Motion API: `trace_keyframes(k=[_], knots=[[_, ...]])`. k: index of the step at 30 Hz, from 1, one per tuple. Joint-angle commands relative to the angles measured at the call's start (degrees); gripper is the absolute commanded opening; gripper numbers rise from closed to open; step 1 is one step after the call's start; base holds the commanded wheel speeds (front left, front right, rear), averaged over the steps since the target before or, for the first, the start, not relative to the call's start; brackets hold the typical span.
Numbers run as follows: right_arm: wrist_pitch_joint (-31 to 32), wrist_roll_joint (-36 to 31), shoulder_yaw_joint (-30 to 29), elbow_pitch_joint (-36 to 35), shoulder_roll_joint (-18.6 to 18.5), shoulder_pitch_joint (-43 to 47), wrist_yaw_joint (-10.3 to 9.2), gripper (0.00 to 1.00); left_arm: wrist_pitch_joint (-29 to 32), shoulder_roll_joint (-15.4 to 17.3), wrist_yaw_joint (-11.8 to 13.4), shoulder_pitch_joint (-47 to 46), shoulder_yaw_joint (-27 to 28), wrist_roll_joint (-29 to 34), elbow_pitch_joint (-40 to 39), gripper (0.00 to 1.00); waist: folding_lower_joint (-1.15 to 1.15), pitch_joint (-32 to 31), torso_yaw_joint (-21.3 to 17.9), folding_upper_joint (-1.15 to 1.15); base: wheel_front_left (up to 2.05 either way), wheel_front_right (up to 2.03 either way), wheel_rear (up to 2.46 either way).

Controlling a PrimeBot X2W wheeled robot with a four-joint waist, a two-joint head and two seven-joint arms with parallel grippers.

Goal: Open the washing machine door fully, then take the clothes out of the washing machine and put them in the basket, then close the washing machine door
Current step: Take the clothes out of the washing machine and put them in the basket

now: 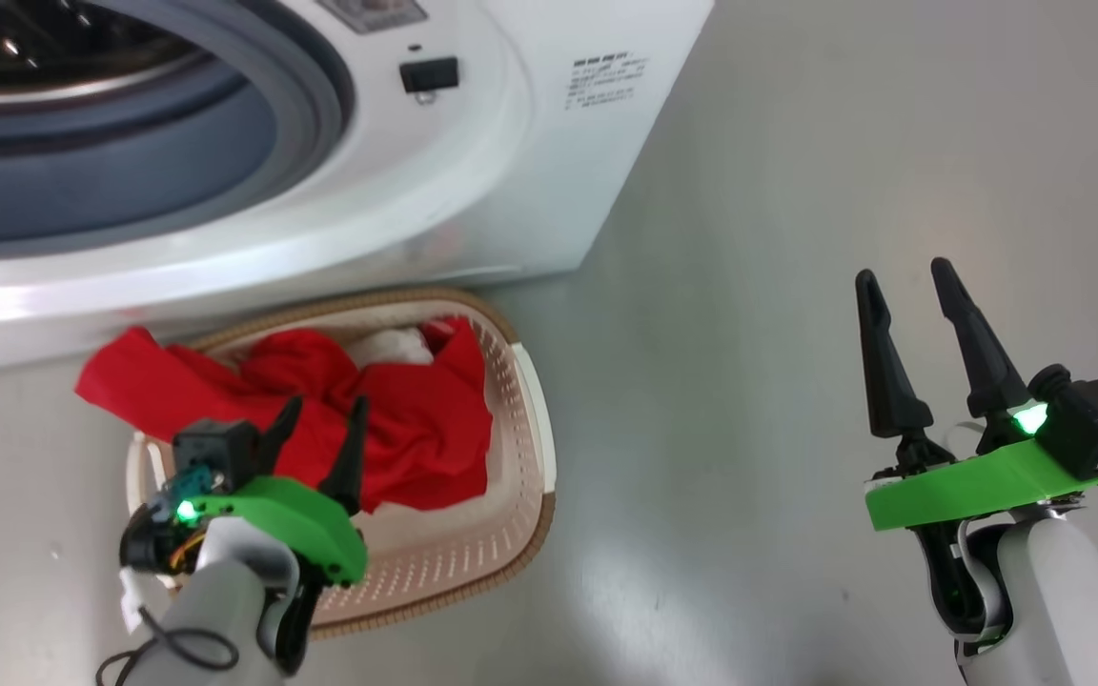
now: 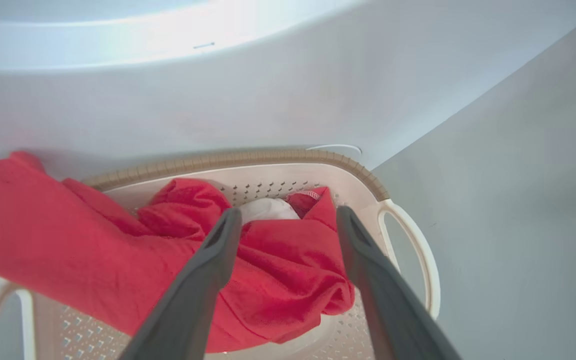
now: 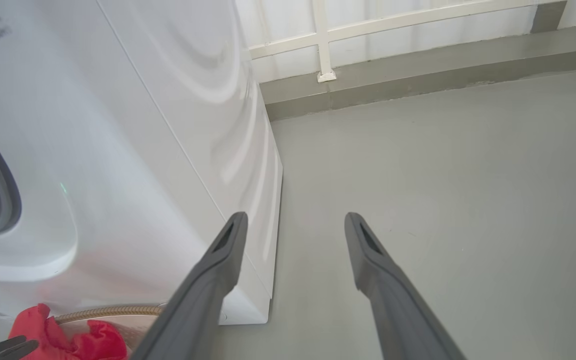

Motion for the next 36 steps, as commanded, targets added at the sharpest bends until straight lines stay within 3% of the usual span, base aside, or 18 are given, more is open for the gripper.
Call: trace_keyframes(k=[1,15,36], knots=[[-0.4,-0.6,1.4,-0.7,0.1,2.1,0.37,1.0,-0.3,0.9,-0.3,2.9,2.8,1.9,-2.2,1.0,0.0,-4.2,0.3,0.0,0.0,0.0,0.0],[-0.4,-0.3,2.6,1.9,-0.9,6.5,0.37,1.0,-0.3,-0.6,-0.3,12.8,14.5,10.8,-15.5,1.0,0.0,-15.7,1.0,0.0,0.0,0.0,0.0],[-0.4,0.4,2.8,3.0,-3.0,14.0,0.37,1.0,-0.3,-1.0,-0.3,26.0,17.1,15.9,-35.0,1.0,0.0,-27.8,0.9,0.0,0.0,0.0,0.0]])
